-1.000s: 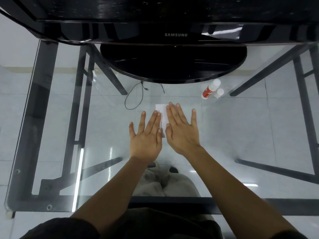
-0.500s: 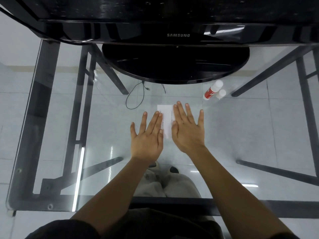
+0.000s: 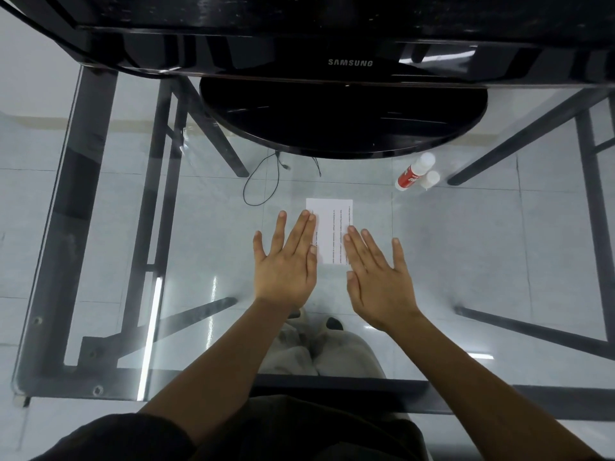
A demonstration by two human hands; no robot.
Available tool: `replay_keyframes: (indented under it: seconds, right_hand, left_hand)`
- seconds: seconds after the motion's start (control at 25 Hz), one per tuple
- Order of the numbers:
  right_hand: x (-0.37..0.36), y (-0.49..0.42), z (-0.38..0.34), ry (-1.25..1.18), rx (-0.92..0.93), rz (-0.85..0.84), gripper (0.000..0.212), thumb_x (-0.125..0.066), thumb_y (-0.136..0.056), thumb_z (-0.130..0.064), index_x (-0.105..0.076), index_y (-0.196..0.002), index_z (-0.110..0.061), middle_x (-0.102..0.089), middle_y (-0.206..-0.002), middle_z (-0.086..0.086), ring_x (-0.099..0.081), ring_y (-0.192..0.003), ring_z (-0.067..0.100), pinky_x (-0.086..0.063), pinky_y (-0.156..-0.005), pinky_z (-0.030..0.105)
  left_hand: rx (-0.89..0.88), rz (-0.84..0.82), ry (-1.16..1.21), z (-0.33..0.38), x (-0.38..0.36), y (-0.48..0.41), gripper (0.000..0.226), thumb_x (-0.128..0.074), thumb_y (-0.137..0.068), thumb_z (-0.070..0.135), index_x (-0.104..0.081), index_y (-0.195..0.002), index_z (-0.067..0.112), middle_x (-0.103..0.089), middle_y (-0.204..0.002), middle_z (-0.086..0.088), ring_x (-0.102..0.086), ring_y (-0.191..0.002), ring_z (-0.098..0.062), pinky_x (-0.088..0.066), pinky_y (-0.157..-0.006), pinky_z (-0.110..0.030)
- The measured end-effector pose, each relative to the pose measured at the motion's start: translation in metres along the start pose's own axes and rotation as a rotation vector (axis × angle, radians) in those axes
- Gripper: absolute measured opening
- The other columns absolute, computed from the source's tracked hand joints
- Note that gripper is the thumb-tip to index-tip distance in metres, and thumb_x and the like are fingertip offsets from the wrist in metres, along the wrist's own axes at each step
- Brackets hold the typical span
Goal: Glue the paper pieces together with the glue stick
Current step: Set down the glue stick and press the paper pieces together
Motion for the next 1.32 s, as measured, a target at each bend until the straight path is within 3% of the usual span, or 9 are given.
replay_keyframes:
  seconds: [0.12, 0.4, 0.48, 0.6, 0.68, 0.84, 1.0, 1.12, 1.32]
  right_hand:
    - [0.007, 0.009, 0.001, 0.021, 0.004, 0.01, 0.06, -0.031, -0.089, -0.042, -0.029, -0.143, -0.015, -0.027, -0.151, 0.006, -0.011, -0.138, 0.023, 0.0, -0.108, 0.056]
    - [0.014, 0.029, 0.013, 0.097, 0.257, -0.014, 0.059, -0.014, -0.092, -0.044, -0.045, -0.135, -0.019, -0.044, -0.142, 0.004, -0.038, -0.132, 0.027, -0.013, -0.103, 0.062]
    - [0.023, 0.015, 0.015, 0.025, 0.209, 0.017, 0.055, -0.021, -0.093, -0.043, -0.042, -0.137, -0.017, -0.04, -0.145, 0.005, -0.034, -0.135, 0.026, -0.01, -0.106, 0.059]
    - [0.02, -0.016, 0.011, -0.15, 0.003, 0.004, 0.059, -0.014, -0.095, -0.045, -0.005, -0.146, -0.017, -0.002, -0.154, 0.0, -0.002, -0.143, 0.019, 0.009, -0.111, 0.044]
    - [0.011, -0.031, 0.002, -0.15, -0.052, -0.018, 0.061, -0.006, -0.094, -0.048, 0.011, -0.144, -0.018, 0.011, -0.154, -0.001, 0.011, -0.142, 0.018, 0.014, -0.11, 0.041]
    - [-0.001, -0.037, -0.001, -0.092, -0.085, -0.009, 0.061, -0.013, -0.096, -0.046, 0.008, -0.146, -0.018, 0.007, -0.157, 0.001, 0.022, -0.137, 0.014, 0.015, -0.109, 0.045]
    - [-0.002, -0.037, -0.001, -0.092, -0.088, -0.003, 0.063, -0.005, -0.093, -0.05, 0.011, -0.146, -0.02, 0.008, -0.157, 0.0, 0.022, -0.138, 0.017, 0.015, -0.11, 0.046]
    - [-0.002, -0.036, -0.001, -0.116, -0.09, -0.027, 0.066, 0.001, -0.088, -0.052, 0.013, -0.145, -0.02, 0.01, -0.157, 0.0, 0.014, -0.142, 0.02, 0.013, -0.11, 0.047]
    - [-0.001, -0.035, -0.002, -0.184, -0.096, -0.006, 0.061, -0.014, -0.095, -0.045, 0.007, -0.146, -0.02, 0.007, -0.157, -0.001, 0.012, -0.143, 0.018, 0.012, -0.111, 0.046]
  left_hand:
    - [0.0, -0.02, -0.008, 0.001, 0.0, 0.0, 0.054, 0.001, -0.095, 0.045, 0.011, -0.145, 0.03, 0.016, -0.15, 0.014, 0.018, -0.14, -0.017, 0.016, -0.108, -0.046]
    - [-0.008, 0.006, 0.011, 0.0, -0.002, 0.0, 0.053, -0.007, -0.097, 0.043, 0.007, -0.146, 0.03, 0.016, -0.15, 0.016, 0.014, -0.141, -0.017, 0.012, -0.108, -0.048]
    - [-0.011, 0.002, 0.018, 0.0, -0.002, -0.001, 0.053, -0.007, -0.097, 0.042, 0.007, -0.146, 0.03, 0.011, -0.151, 0.016, 0.012, -0.142, -0.017, 0.009, -0.109, -0.049]
    - [-0.008, -0.032, 0.014, 0.0, -0.002, 0.001, 0.052, -0.002, -0.096, 0.042, 0.015, -0.144, 0.03, 0.013, -0.15, 0.015, 0.015, -0.141, -0.017, 0.009, -0.108, -0.049]
    - [-0.007, -0.047, 0.002, 0.001, -0.001, 0.0, 0.052, 0.002, -0.095, 0.044, 0.025, -0.14, 0.031, 0.019, -0.148, 0.014, 0.021, -0.139, -0.017, 0.01, -0.108, -0.049]
    - [-0.045, -0.077, -0.021, -0.002, 0.0, -0.001, 0.054, 0.003, -0.094, 0.049, 0.029, -0.138, 0.032, 0.03, -0.145, 0.015, 0.029, -0.135, -0.017, 0.017, -0.106, -0.05]
    - [-0.356, -0.048, -0.148, 0.001, 0.002, 0.024, 0.061, -0.007, -0.093, 0.057, 0.01, -0.144, 0.03, 0.005, -0.151, 0.009, 0.007, -0.14, -0.023, 0.01, -0.105, -0.056]
    - [-0.443, -0.073, -0.229, -0.001, 0.005, 0.025, 0.063, -0.011, -0.091, 0.061, -0.009, -0.145, 0.027, -0.01, -0.151, 0.006, -0.002, -0.14, -0.026, 0.005, -0.103, -0.063]
    - [-0.556, -0.102, -0.28, -0.034, 0.016, 0.025, 0.06, -0.013, -0.093, 0.057, -0.016, -0.145, 0.026, -0.019, -0.15, 0.005, -0.011, -0.139, -0.031, -0.006, -0.099, -0.069]
Point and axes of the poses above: each hand's wrist, its own y-axis away from the middle knuckle, its own x-axis out of the back of the hand, z = x × y, the point moved 5 cm from there along -y, towards the middle knuckle
